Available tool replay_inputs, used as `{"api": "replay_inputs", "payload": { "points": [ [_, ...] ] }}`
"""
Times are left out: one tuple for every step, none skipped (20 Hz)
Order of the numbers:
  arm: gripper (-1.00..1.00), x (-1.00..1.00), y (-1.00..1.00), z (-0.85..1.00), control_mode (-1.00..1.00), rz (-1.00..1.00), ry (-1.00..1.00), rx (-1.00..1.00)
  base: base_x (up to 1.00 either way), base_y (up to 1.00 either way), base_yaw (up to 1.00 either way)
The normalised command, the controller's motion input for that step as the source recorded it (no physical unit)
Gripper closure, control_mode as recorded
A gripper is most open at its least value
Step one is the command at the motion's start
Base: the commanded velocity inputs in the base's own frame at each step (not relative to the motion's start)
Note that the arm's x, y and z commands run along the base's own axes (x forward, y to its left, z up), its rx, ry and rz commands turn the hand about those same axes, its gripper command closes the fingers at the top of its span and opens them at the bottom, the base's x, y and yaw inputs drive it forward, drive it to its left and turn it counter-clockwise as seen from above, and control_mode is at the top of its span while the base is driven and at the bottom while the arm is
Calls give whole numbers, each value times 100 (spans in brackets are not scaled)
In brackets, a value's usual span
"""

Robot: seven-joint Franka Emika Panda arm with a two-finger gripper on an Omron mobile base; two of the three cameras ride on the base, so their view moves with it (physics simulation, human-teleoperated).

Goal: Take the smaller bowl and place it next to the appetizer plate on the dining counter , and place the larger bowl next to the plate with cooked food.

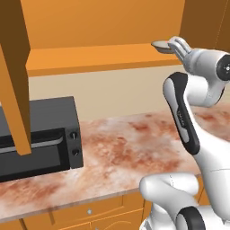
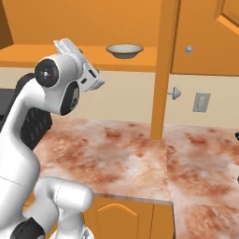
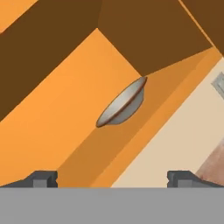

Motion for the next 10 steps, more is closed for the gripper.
{"api": "replay_inputs", "payload": {
  "points": [
    [-100,0,-9,91,-100,0,1,0,0,0,0],
    [-100,0,-9,85,-100,0,7,0,0,0,0],
    [-100,0,-7,78,-100,0,13,0,0,0,0],
    [-100,0,-8,66,-100,0,19,0,0,0,0],
    [-100,14,-4,44,-100,0,25,0,0,0,0],
    [-100,37,0,12,-100,0,28,0,0,0,0],
    [-100,59,0,0,-100,0,26,0,0,0,0],
    [-100,70,0,0,-100,0,17,0,0,0,0],
    [-100,74,-3,-6,-100,0,8,0,0,0,0],
    [-100,68,-4,-12,-100,0,0,0,0,0,0]
  ]
}}
